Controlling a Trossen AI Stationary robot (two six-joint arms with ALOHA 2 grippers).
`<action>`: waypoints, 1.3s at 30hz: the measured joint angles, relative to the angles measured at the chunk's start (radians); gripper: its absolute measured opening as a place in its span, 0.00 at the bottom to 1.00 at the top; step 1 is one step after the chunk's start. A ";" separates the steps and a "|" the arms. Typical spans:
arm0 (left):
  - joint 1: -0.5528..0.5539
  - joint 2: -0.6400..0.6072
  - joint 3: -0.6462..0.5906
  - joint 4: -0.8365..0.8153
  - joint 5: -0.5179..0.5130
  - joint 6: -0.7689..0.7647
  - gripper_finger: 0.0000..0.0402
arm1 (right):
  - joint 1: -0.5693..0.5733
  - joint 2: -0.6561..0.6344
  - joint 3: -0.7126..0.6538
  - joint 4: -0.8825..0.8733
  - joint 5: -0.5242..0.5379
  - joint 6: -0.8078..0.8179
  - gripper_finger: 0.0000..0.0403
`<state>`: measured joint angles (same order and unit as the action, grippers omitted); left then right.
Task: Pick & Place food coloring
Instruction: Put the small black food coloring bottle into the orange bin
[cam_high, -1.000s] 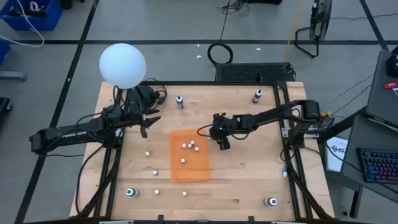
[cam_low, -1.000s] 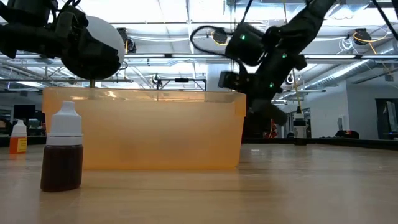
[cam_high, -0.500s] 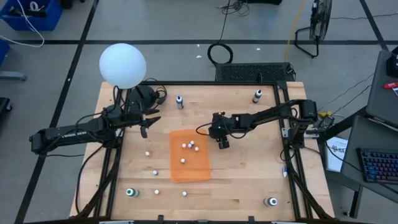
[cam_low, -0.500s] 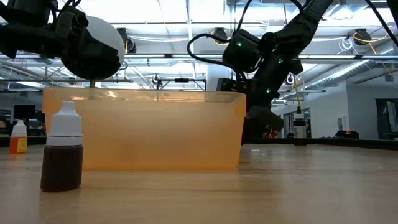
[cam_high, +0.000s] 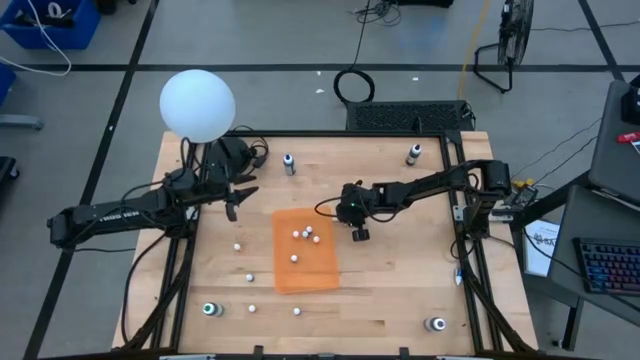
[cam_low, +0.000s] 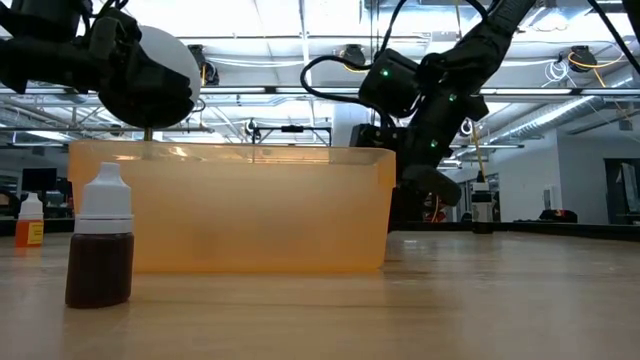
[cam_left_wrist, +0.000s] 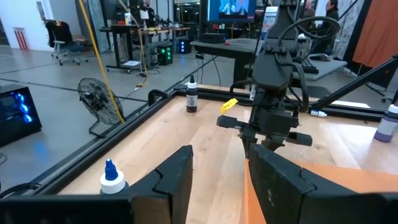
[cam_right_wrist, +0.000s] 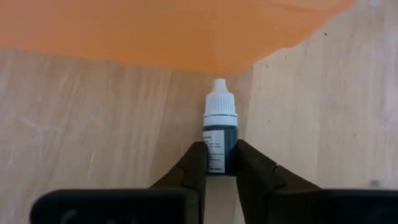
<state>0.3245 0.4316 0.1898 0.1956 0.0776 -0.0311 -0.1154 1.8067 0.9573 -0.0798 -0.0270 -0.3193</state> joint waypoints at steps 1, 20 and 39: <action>0.000 0.000 0.000 0.001 0.000 0.000 0.40 | 0.000 -0.003 -0.001 -0.001 0.003 0.003 0.11; -0.007 0.047 0.001 0.090 -0.054 -0.127 0.40 | 0.111 -0.276 -0.003 0.009 0.286 -0.010 0.11; -0.250 0.864 0.122 0.689 -0.160 0.073 0.49 | 0.150 -0.276 -0.002 0.136 0.285 -0.062 0.11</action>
<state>0.0744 1.2955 0.3122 0.8844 -0.0822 0.0417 0.0349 1.5303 0.9550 0.0559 0.2581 -0.3812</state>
